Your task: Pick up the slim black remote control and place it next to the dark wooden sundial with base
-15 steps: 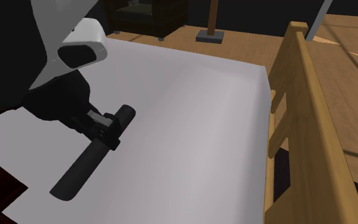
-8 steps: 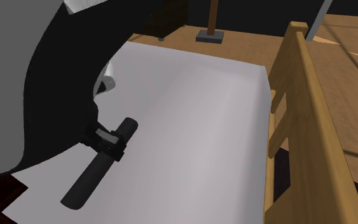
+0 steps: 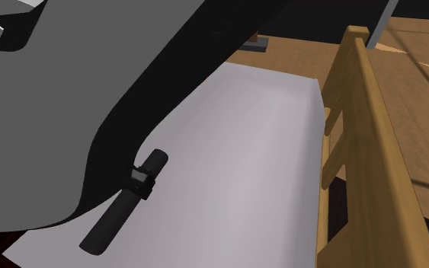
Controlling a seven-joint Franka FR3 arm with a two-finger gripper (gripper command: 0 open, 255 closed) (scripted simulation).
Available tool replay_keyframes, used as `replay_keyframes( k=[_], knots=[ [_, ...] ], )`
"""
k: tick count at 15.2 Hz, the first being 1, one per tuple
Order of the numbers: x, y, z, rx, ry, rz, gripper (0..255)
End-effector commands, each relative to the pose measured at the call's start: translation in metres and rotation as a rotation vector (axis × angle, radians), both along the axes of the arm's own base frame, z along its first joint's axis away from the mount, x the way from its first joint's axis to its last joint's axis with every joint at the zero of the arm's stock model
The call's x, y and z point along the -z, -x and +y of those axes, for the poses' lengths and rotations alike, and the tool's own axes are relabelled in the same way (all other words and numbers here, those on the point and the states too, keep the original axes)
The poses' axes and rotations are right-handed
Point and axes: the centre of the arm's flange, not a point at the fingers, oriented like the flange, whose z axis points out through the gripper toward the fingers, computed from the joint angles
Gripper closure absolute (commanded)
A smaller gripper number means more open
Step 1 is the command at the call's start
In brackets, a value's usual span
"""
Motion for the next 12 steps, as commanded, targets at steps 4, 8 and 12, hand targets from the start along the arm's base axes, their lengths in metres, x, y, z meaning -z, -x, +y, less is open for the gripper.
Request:
replay_keyframes(
  k=[4, 8, 12],
  knots=[
    [0.000, 0.000, 0.000, 0.000, 0.000, 0.000, 0],
    [0.000, 0.000, 0.000, 0.000, 0.000, 0.000, 0],
    [-0.048, 0.001, 0.012, 0.000, 0.000, 0.000, 0]
  ],
)
